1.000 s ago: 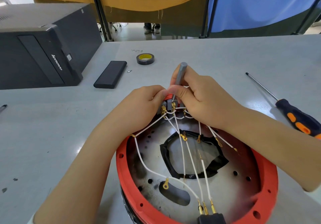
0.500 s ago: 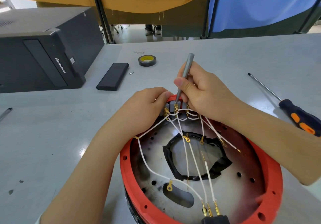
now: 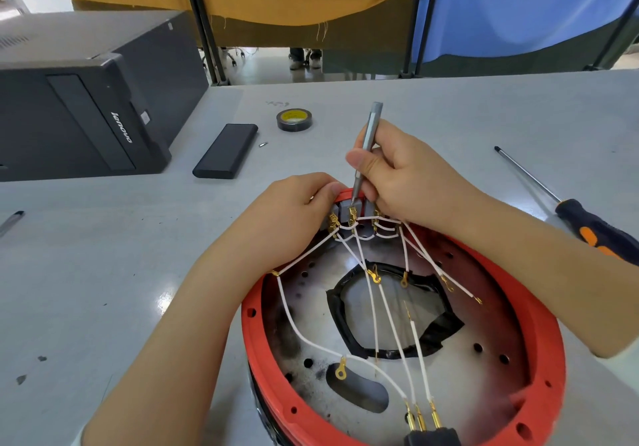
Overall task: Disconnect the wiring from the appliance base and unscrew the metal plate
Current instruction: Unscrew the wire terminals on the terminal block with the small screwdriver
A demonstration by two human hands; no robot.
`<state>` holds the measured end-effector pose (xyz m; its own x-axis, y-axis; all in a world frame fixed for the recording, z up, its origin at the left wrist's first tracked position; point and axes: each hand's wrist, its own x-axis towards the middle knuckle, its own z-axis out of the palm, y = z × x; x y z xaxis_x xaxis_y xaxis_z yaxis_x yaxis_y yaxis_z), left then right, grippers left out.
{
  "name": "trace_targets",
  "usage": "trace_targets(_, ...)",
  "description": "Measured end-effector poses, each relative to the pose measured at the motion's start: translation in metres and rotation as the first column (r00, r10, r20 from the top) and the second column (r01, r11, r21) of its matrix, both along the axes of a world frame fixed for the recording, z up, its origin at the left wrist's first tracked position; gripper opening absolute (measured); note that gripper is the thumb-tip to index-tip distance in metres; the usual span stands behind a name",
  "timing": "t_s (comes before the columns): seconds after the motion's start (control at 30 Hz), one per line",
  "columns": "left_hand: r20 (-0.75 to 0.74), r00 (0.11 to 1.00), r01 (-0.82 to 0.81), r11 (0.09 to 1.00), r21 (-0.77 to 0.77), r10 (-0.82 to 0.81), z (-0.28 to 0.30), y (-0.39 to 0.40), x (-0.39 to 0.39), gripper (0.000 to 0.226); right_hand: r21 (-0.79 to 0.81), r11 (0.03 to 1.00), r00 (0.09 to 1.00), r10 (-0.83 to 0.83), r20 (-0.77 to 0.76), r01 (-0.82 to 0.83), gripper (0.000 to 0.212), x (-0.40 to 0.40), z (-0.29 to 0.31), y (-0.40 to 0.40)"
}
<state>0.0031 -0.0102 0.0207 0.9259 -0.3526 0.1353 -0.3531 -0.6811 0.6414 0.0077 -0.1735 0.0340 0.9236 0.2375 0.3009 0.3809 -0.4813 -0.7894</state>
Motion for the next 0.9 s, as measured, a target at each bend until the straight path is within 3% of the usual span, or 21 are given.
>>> trace_targets(0.17, -0.003, 1.000, -0.012, 1.000, 0.025, 0.012, 0.001, -0.001, -0.001, 0.032, 0.036, 0.999, 0.993, 0.003, -0.119, 0.001, 0.015, 0.007, 0.002, 0.000)
trace_targets(0.4, 0.001, 1.000, 0.006, 0.999, 0.033, -0.006, 0.002, 0.000, 0.000, 0.029, 0.104, 0.991, 0.994, 0.071, 0.078, -0.079, 0.015, -0.008, -0.008, -0.006)
trace_targets(0.6, 0.020, 1.000, 0.015, 1.000, 0.018, -0.015, 0.000, 0.000, 0.001, 0.028, -0.104, 0.991, 0.971, 0.107, 0.214, -0.087, 0.016, -0.011, -0.006, -0.004)
trace_targets(0.9, 0.026, 1.000, 0.006, 1.000, 0.013, -0.007, -0.001, 0.000, 0.001, 0.028, -0.096, 0.993, 0.963, 0.087, 0.255, -0.064, 0.010, -0.014, -0.007, -0.005)
